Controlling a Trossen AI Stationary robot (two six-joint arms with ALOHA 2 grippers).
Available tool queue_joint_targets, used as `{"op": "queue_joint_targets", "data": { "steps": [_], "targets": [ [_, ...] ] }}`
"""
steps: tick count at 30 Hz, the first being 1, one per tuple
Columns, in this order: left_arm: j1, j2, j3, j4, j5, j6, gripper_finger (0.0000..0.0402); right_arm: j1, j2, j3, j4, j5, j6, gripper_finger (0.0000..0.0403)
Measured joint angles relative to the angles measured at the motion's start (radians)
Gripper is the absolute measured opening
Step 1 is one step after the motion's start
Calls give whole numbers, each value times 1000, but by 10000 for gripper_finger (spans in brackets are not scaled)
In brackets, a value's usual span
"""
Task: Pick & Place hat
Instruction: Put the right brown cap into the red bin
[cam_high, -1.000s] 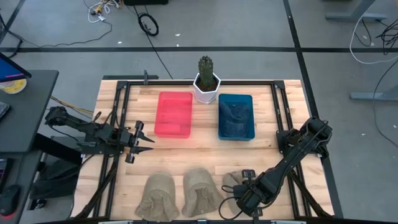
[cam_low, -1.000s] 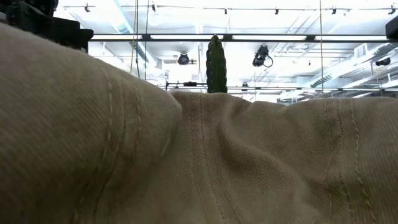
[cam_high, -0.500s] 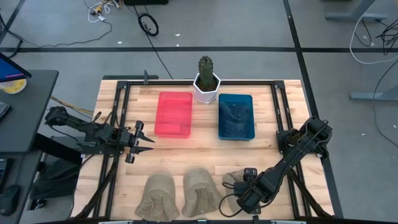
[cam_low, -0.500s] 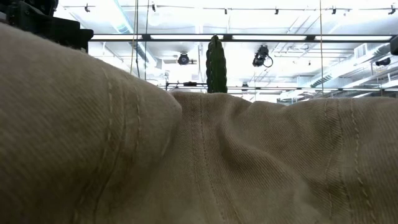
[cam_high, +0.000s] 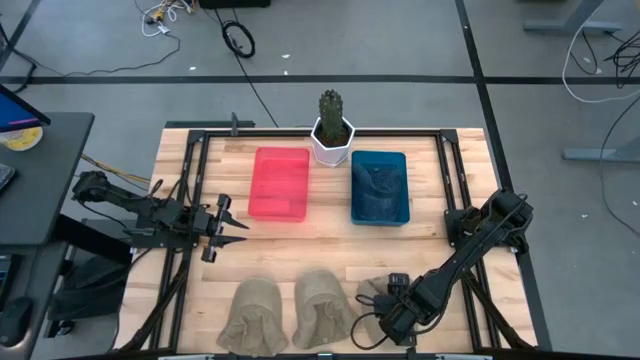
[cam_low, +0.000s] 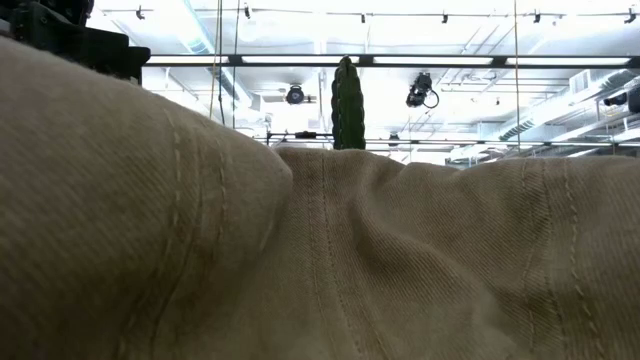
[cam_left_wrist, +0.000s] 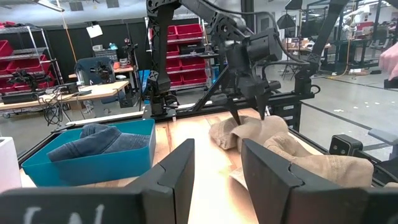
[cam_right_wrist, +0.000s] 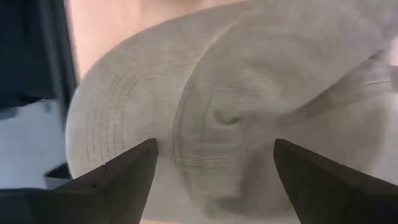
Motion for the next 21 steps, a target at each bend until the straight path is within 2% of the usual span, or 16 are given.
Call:
{"op": "queue_joint_targets", "data": {
  "steps": [6, 10, 14, 19, 21],
  "targets": [
    [0, 0, 0, 0, 0, -4, 135, -1, -3, -72, 63, -30, 32, 308],
    [0, 0, 0, 0, 0, -4, 135, -1, -3, -99, 79, -35, 31, 272],
    [0, 0, 0, 0, 0, -4, 135, -9, -2, -108, 73, -44, 29, 192],
    [0, 0, 0, 0, 0, -4, 135, -26, -3, -110, 62, -78, -13, 36],
    [0, 0, 0, 0, 0, -4, 135, -35, -3, -110, 61, -102, -26, 15]
  ]
}}
